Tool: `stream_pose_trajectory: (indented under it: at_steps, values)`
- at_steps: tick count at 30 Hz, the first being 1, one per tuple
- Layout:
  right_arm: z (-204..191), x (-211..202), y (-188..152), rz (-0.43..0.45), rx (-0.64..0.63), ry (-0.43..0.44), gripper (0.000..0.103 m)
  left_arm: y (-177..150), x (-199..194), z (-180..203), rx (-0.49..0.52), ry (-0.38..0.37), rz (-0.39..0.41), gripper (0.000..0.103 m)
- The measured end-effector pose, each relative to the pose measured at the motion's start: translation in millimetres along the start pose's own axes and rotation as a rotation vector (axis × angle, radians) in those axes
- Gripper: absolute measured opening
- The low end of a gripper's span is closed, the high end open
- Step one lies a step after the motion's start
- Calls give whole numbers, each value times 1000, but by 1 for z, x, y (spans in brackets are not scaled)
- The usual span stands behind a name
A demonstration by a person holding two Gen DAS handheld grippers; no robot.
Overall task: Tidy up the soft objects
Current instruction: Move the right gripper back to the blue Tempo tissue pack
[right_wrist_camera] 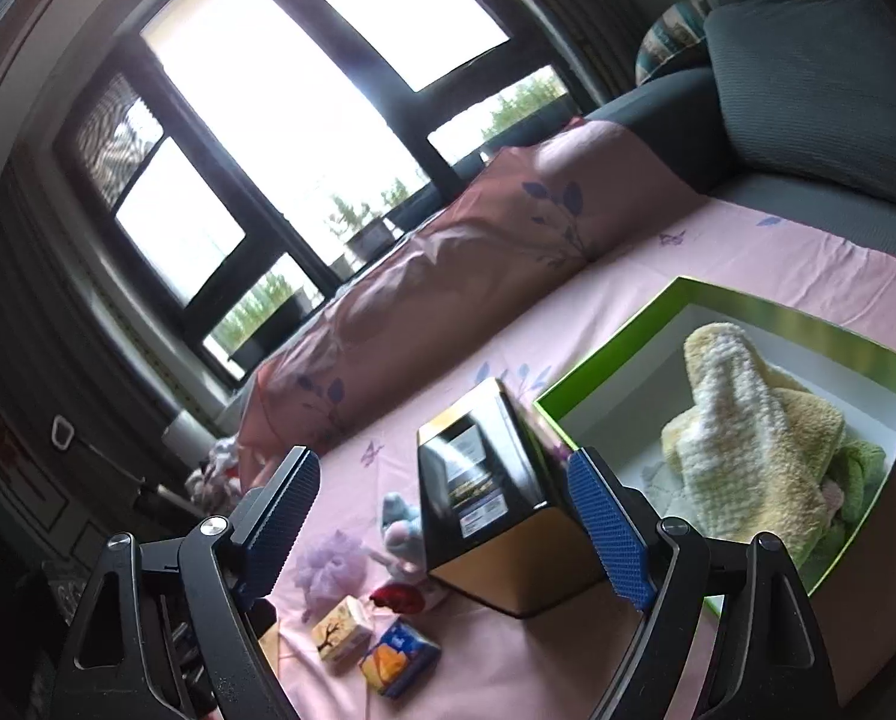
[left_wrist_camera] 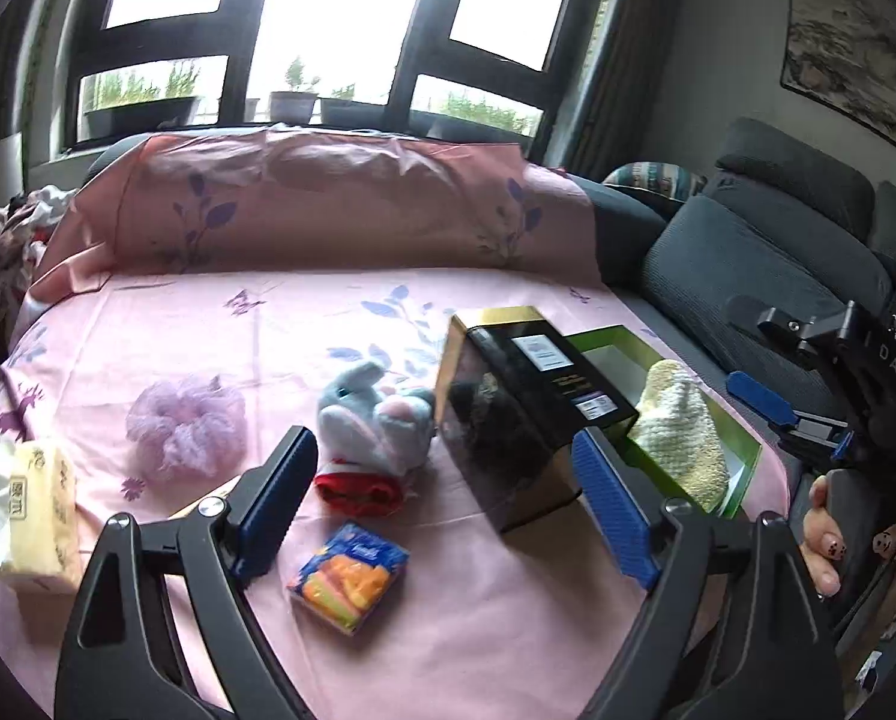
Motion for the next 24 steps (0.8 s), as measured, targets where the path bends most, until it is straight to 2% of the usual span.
stream_pose_trajectory:
  at_steps: [9, 13, 17, 24]
  values:
    - [-66, 54, -45, -219, -206, 31, 86, -39, 15, -76, -174, 117, -107, 87]
    - [-82, 78, -71, -320, -257, 45, 86, -62, 29, -100, -245, 111, -192, 87]
    - [-82, 90, -88, -360, -254, 51, 86, -77, 38, -113, -309, 100, -265, 86]
    - [-76, 99, -103, -412, -256, 27, 86, -81, 40, -114, -313, 101, -283, 86]
Point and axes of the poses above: each gripper's, at about its wrist camera, not at the fingertips, and x roughly the way its jaws point, z to its right, y to its top, the point moved 6 cm from there along x, roughly the way its jaws point, and after that the axes turned 5 degrees about -x, right-handed, at the moved point
